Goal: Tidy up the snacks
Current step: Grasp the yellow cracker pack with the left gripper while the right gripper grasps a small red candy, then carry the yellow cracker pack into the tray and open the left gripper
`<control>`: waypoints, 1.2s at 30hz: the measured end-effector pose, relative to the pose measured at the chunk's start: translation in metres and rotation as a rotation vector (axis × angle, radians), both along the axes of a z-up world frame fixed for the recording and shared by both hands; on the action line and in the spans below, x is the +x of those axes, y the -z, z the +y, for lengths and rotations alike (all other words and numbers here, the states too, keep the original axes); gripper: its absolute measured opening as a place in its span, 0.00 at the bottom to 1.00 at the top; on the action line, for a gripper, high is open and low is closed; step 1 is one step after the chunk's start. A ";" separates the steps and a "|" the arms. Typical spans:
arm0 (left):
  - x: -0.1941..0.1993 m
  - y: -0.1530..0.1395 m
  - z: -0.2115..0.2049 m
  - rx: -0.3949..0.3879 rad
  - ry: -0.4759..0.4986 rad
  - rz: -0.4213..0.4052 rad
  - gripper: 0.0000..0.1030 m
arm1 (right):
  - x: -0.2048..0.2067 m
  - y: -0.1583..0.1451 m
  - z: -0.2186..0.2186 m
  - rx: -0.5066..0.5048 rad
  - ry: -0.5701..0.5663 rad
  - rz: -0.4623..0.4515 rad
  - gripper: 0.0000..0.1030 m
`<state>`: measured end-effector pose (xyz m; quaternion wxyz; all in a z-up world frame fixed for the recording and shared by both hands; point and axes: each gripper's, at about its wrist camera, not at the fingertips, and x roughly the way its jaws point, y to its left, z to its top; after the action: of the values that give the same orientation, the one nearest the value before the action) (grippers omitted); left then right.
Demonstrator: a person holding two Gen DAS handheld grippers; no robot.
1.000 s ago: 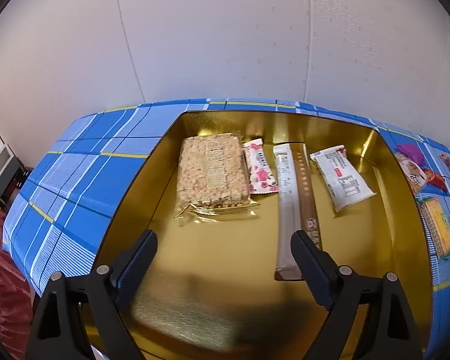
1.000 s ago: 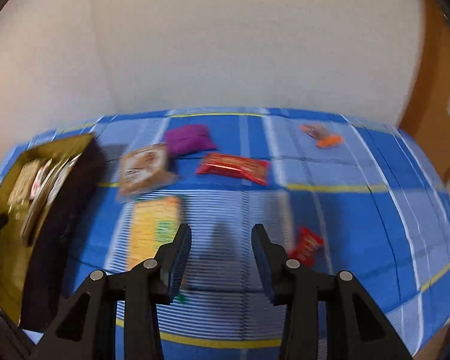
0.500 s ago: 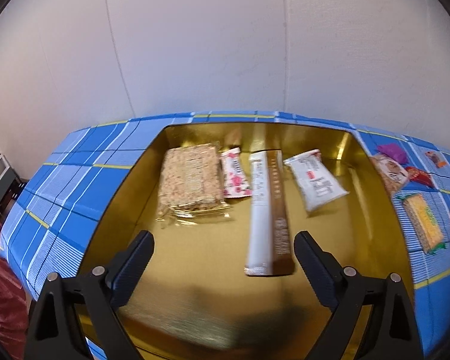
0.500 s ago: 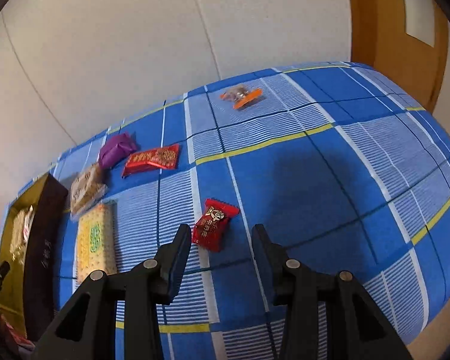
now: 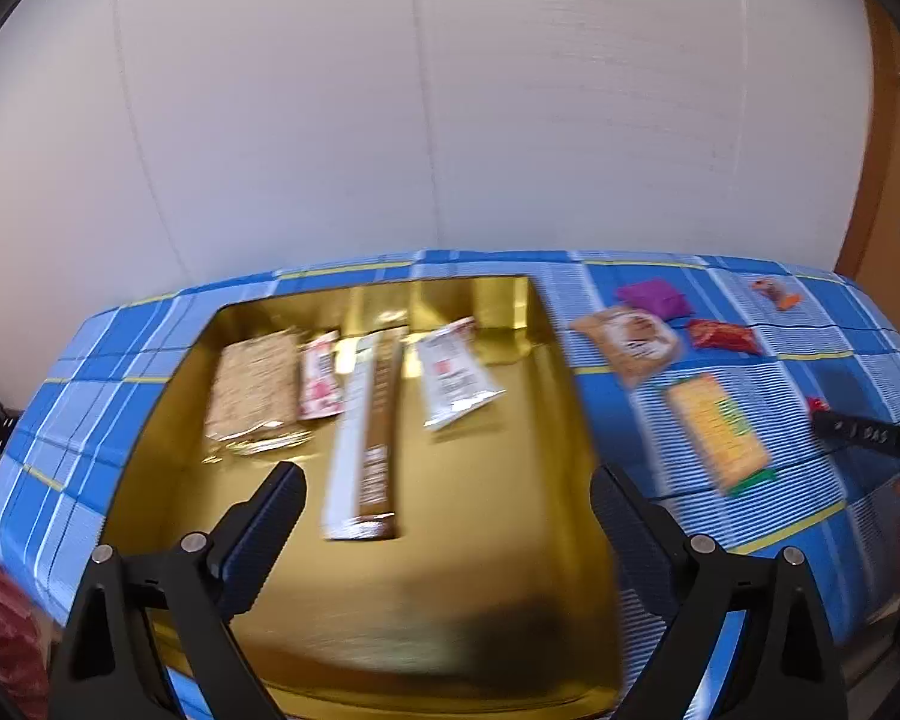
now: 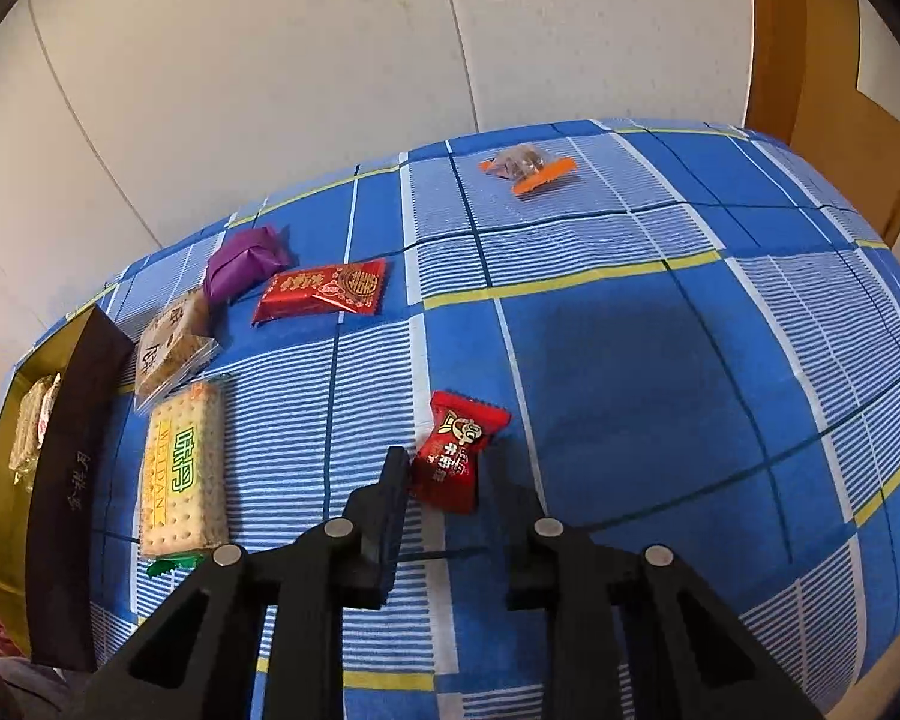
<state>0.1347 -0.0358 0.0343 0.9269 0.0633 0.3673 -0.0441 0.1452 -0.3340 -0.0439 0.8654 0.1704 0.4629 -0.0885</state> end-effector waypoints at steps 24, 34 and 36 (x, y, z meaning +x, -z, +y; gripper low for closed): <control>0.065 0.069 -0.173 0.052 0.143 0.296 0.86 | -0.009 -0.002 -0.007 0.073 0.001 -0.002 0.21; 0.060 0.070 -0.161 -0.025 0.212 0.250 0.48 | -0.010 -0.002 -0.008 0.079 0.003 -0.003 0.22; 0.056 0.067 -0.155 -0.035 0.212 0.231 0.48 | -0.009 -0.002 -0.006 0.060 0.000 -0.001 0.22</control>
<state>0.1910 -0.1913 -0.0327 0.8696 0.0802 0.4619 -0.1549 0.1358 -0.3396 -0.0420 0.8600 0.1963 0.4651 -0.0743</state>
